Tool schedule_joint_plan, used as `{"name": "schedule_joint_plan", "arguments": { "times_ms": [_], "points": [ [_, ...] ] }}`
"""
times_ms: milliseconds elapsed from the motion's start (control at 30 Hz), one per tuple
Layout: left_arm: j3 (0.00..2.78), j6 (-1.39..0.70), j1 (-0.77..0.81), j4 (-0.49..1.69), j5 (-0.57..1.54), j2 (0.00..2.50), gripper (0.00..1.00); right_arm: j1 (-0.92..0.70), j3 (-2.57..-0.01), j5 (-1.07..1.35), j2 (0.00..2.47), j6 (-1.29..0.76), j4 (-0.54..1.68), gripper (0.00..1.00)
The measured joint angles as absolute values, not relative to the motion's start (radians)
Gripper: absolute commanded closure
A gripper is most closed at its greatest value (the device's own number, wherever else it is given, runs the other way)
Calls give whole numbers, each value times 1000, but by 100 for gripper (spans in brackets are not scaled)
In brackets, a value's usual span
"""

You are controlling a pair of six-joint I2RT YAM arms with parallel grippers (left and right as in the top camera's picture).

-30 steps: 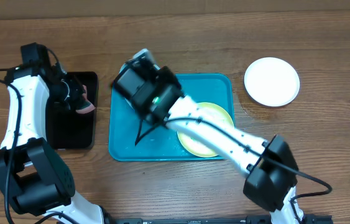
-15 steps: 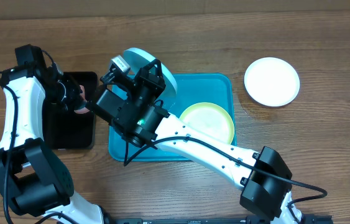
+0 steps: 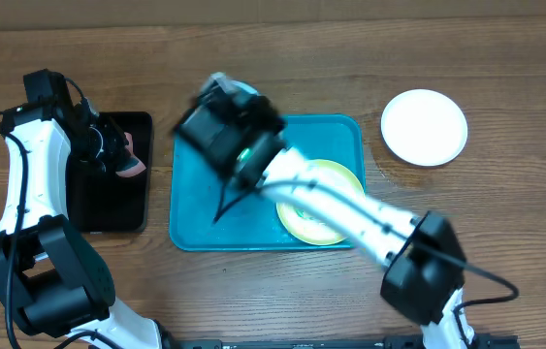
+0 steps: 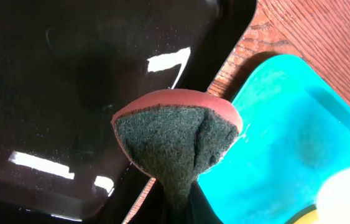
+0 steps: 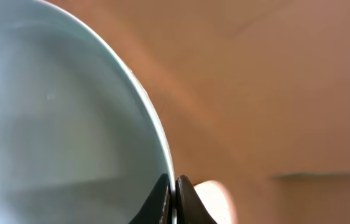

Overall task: Clean dirty plates on tray and stack at the side
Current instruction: 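Lift the light blue plate with the right gripper and carry it rightward, then lower the blue plate onto the white plate and release it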

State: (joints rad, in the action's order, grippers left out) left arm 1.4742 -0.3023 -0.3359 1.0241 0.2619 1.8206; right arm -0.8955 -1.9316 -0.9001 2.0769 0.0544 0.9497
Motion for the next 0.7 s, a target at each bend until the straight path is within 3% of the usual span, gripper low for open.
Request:
{"name": "schedule_joint_plan", "arguments": {
  "times_ms": [367, 700],
  "points": [
    [1474, -302, -336, 1024, 263, 1821, 96, -288, -1932, 8, 2077, -200, 1115, 96],
    [1474, -302, -336, 1021, 262, 1821, 96, 126, -1890, 141, 2077, -218, 1231, 96]
  ]
}}
